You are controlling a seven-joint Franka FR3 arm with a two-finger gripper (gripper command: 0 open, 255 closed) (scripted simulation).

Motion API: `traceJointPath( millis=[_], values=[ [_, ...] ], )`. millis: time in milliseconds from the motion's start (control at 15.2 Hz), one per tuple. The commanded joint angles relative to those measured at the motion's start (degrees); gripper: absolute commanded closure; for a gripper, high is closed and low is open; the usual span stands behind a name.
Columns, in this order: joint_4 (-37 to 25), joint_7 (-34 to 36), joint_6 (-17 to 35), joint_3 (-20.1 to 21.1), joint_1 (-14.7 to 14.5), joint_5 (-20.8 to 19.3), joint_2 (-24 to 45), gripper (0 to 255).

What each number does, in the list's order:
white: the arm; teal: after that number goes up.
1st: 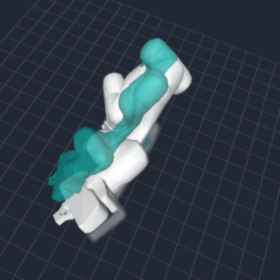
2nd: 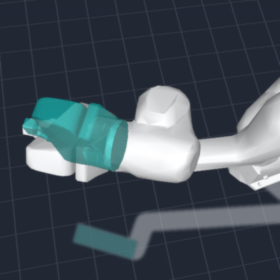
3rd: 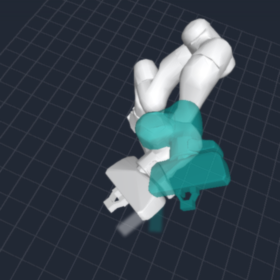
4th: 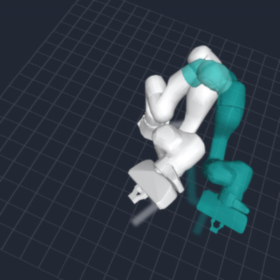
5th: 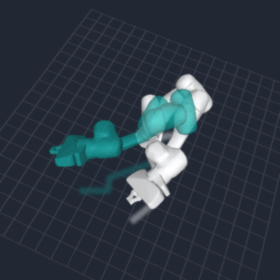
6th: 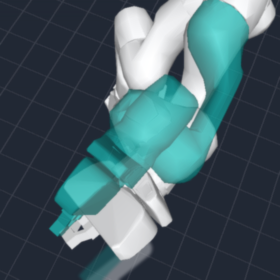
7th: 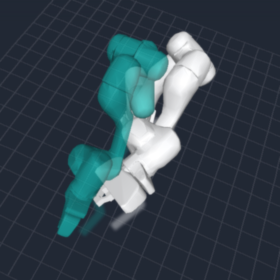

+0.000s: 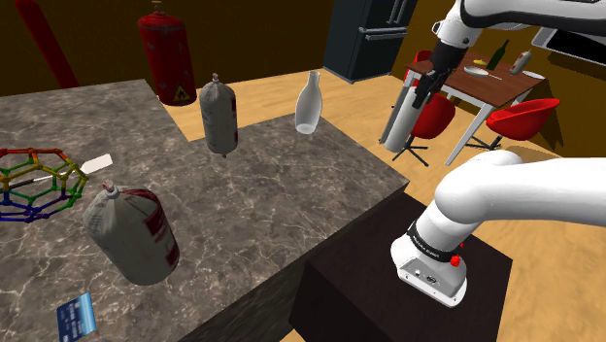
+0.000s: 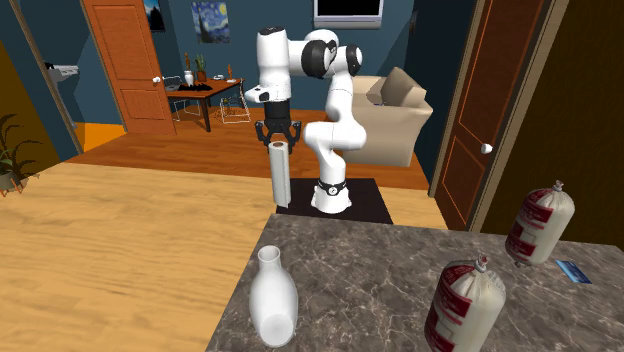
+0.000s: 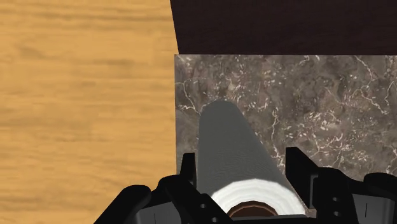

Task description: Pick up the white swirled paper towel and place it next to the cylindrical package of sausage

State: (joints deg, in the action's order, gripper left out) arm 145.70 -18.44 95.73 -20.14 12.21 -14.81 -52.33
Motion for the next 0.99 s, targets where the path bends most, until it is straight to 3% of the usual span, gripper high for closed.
traceJointPath(
  millis=[0, 924],
  values=[
    [-1.5, -0.1, -1.4, 0.3, -0.1, 0.3, 0.1, 255],
    [-13.8, -0.5, -10.8, 2.3, -1.3, 2.4, 3.0, 255]
  ],
)
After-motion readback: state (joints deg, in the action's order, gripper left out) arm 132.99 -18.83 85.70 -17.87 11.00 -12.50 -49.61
